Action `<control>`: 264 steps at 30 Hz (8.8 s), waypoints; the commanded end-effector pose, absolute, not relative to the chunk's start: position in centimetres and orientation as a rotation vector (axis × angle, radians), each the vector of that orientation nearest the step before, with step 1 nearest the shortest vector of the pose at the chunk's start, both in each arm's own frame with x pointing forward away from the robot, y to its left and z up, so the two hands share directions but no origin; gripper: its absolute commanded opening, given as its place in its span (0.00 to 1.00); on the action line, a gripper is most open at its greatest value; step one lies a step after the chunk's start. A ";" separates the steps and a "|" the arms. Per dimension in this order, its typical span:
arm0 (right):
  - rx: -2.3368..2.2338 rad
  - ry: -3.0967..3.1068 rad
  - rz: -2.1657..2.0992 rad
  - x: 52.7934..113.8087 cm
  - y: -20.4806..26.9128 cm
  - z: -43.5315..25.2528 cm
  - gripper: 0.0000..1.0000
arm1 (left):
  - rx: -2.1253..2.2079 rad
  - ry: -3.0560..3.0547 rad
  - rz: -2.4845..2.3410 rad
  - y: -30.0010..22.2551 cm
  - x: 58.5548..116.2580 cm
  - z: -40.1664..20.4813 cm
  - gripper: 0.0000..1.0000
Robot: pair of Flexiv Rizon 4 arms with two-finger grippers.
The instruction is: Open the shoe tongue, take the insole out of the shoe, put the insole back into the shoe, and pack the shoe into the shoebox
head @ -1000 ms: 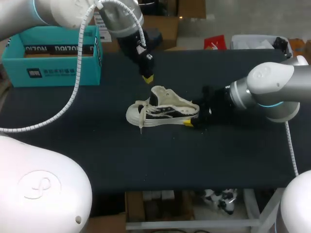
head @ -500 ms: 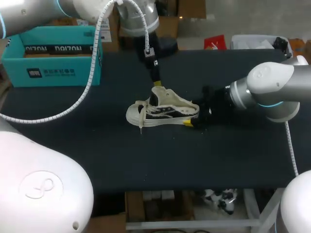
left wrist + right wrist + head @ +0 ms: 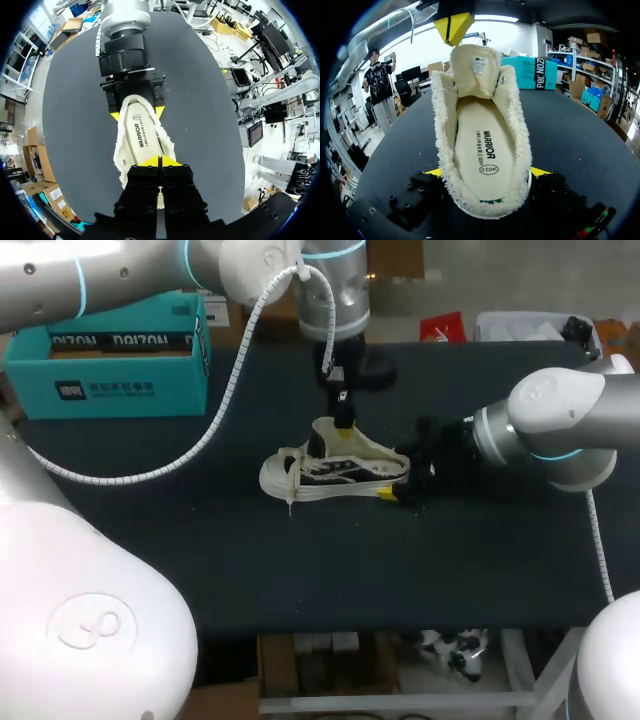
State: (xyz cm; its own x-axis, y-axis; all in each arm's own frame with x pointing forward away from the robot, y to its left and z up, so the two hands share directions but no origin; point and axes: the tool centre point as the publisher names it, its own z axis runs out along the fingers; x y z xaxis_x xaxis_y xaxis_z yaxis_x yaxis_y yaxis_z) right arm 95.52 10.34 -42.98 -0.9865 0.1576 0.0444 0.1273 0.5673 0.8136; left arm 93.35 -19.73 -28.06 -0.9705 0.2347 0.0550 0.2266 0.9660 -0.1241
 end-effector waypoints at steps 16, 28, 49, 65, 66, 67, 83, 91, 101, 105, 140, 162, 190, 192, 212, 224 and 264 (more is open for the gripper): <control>0.249 2.749 1.430 95.6 10.2 -43.5 0.00 | -0.330 -3.014 0.238 -20.3 94.4 -35.3 0.00; 0.249 2.749 1.430 95.6 10.2 -43.5 0.00 | -0.276 -2.966 0.177 -19.9 93.2 -37.6 0.00; 0.249 2.749 1.430 95.6 10.2 -43.5 0.00 | -0.216 -3.004 0.184 -18.1 91.4 -39.8 0.00; 0.249 2.749 1.430 95.6 10.2 -43.5 0.00 | -0.189 -3.055 0.158 -19.6 91.3 -40.6 0.18; 0.249 2.749 1.430 95.6 10.2 -43.5 0.00 | -0.177 -3.059 0.152 -19.6 91.5 -40.9 0.18; 0.249 2.749 1.430 95.6 10.2 -43.5 0.00 | -0.165 -3.065 0.142 -19.6 91.7 -41.2 0.18; 0.249 2.749 1.430 95.6 10.2 -43.5 0.00 | -0.194 -3.163 0.155 -19.9 94.0 -45.7 0.22; 0.249 2.749 1.430 95.6 10.2 -43.5 0.00 | -0.221 -3.231 0.174 -20.2 94.0 -48.0 0.28; 0.249 2.749 1.430 95.6 10.2 -43.5 0.00 | -0.237 -3.293 0.161 -20.0 97.1 -49.8 0.34; 0.249 2.749 1.430 95.6 10.2 -43.5 0.00 | -0.240 -3.318 0.144 -20.2 98.6 -50.7 0.38; 0.249 2.749 1.430 95.6 10.2 -43.5 0.00 | -0.234 -3.271 0.441 -20.6 98.6 -38.2 0.00; 0.249 2.749 1.430 95.6 10.2 -43.5 0.00 | -0.227 -3.118 0.688 -21.7 96.3 -33.0 0.00; 0.249 2.749 1.430 95.6 10.2 -43.5 0.00 | -0.096 -3.311 0.661 -22.1 93.1 -30.7 0.42; 0.249 2.749 1.430 95.6 10.2 -43.5 0.00 | -0.075 -3.333 0.650 -22.2 93.1 -30.6 0.41; 0.249 2.749 1.430 95.6 10.2 -43.5 0.00 | 0.057 -3.437 0.557 -24.5 95.5 -31.7 0.38; 0.249 2.749 1.430 95.6 10.2 -43.5 0.00 | 0.055 -3.422 0.618 -24.3 96.0 -31.1 0.00; 0.430 2.811 1.066 93.8 3.2 -35.8 1.00 | -0.628 -2.779 1.544 -29.2 91.2 -16.5 0.00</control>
